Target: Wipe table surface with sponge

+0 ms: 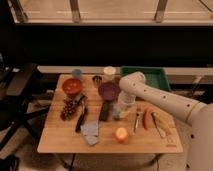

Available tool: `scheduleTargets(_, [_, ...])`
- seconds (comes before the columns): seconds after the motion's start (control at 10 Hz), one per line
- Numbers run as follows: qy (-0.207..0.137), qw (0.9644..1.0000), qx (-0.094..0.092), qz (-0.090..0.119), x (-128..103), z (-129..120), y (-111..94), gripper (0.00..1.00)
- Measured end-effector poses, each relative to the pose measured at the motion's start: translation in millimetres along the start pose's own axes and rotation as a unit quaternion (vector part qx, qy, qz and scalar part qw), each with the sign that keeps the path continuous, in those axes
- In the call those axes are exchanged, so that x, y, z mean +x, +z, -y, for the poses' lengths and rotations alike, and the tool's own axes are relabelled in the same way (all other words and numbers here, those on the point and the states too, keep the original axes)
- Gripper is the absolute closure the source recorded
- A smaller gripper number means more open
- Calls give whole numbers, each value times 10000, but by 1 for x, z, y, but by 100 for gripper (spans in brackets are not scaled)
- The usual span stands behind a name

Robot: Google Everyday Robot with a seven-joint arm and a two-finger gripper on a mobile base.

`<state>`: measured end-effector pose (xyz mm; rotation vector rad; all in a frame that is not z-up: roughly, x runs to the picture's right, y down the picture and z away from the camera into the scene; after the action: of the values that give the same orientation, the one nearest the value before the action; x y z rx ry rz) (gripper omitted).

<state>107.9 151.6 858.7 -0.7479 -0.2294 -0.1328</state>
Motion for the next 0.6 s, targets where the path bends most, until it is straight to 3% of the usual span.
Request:
scheduleTargets(0.3, [-35, 9997, -164, 200, -5, -9, 14, 100])
scheduleTargets(0.6, [-36, 9996, -179, 203, -5, -11, 14, 100])
